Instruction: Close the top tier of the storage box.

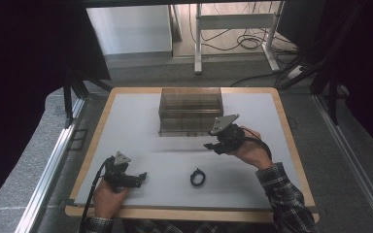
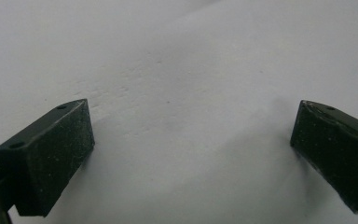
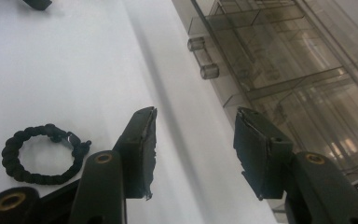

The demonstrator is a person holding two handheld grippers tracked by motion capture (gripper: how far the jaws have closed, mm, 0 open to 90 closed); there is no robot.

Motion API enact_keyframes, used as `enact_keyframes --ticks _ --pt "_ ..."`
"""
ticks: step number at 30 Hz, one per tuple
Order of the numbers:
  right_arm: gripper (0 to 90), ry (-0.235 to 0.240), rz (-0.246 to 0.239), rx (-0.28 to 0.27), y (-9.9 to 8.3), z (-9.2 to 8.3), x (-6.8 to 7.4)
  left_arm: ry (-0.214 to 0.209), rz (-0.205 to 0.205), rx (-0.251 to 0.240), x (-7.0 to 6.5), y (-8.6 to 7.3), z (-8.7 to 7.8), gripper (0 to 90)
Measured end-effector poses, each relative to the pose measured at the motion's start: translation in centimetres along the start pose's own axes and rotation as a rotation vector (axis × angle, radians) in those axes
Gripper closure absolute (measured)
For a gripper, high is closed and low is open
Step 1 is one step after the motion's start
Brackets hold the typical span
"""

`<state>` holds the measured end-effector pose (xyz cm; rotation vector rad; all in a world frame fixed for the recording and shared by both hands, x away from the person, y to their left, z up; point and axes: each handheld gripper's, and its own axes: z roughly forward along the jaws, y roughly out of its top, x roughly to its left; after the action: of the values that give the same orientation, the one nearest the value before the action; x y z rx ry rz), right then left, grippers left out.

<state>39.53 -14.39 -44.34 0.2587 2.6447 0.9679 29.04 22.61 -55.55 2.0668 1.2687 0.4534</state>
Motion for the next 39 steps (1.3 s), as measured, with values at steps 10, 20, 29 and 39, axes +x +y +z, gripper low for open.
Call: enact_keyframes --ticks 10,20,29,39 --pt "47.2 0.006 0.037 0.012 -1.3 0.7 1.0 0.000 0.002 0.002 0.0 0.0 0.0 0.0" --pt "46.0 -0.022 0.082 -0.026 -2.6 1.0 1.6 0.000 0.003 0.002 0.0 0.0 0.0 0.0" --pt "45.0 -0.028 0.109 -0.045 -3.7 1.5 1.8 0.000 0.003 0.002 0.0 0.0 0.0 0.0" --pt "43.3 -0.022 0.142 -0.052 -4.4 1.4 2.2 -0.001 -0.002 0.000 0.0 0.0 0.0 0.0"
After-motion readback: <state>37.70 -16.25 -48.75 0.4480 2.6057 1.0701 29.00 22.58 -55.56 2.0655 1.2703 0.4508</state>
